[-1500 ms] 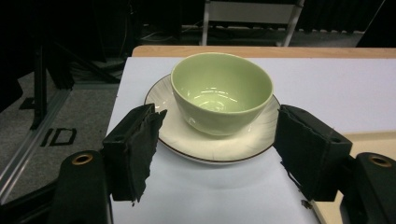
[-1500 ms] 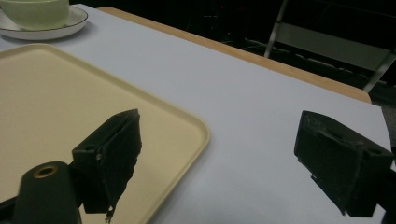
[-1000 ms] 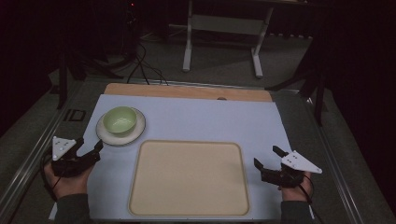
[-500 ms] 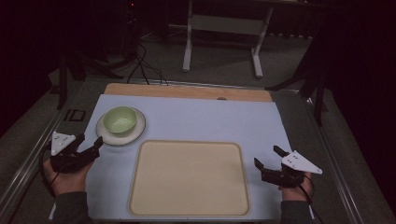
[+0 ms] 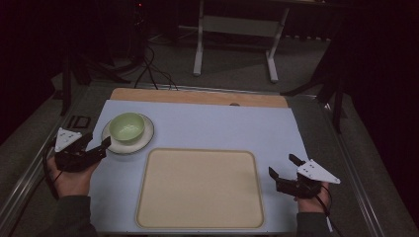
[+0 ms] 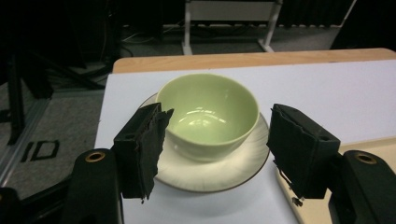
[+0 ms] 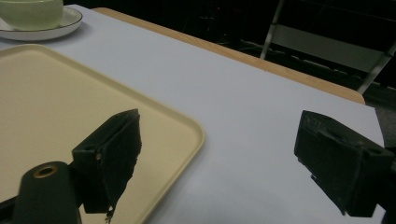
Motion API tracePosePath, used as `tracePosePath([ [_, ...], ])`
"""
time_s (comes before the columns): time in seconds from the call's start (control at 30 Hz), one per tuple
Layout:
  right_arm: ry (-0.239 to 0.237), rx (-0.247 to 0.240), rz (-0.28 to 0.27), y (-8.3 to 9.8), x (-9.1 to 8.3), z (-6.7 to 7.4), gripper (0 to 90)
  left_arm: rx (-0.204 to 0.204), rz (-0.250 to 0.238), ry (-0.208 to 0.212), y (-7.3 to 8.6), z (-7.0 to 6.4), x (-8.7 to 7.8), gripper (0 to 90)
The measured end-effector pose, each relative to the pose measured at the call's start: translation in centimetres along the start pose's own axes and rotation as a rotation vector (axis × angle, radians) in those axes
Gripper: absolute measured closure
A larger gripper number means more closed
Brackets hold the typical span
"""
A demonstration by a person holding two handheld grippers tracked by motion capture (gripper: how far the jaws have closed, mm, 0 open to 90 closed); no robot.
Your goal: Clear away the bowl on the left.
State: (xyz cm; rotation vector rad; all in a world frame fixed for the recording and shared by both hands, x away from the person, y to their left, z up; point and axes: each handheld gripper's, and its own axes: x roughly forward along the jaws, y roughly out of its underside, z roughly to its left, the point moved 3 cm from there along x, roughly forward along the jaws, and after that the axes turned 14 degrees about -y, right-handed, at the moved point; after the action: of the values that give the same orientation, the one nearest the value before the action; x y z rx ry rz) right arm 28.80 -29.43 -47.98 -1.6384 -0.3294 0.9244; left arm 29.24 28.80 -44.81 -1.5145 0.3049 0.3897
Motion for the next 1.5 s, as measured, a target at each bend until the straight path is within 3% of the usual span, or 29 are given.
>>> tracePosePath([
  [0.13,0.001,-0.005,-0.005,0.0,0.0,0.0,14.3,0.019,0.001,0.012,-0.3,-0.5,0.4,36.1],
  [0.33,0.001,-0.002,-0.009,-0.1,0.0,0.1,14.3,-0.001,-0.005,0.041,-0.8,-0.8,0.8,36.5],
  [0.53,0.004,-0.003,-0.013,-0.1,-0.1,0.0,14.3,0.014,-0.003,0.036,-1.4,-1.0,1.4,36.5],
  [0.87,0.009,-0.003,-0.021,-0.2,-0.1,0.0,14.3,0.003,-0.005,0.02,-1.8,-1.2,2.6,35.9],
  [1.5,0.012,-0.001,-0.028,-0.2,-0.2,-0.1,14.3,0.008,0.041,-0.018,-1.8,-0.8,5.7,34.4],
])
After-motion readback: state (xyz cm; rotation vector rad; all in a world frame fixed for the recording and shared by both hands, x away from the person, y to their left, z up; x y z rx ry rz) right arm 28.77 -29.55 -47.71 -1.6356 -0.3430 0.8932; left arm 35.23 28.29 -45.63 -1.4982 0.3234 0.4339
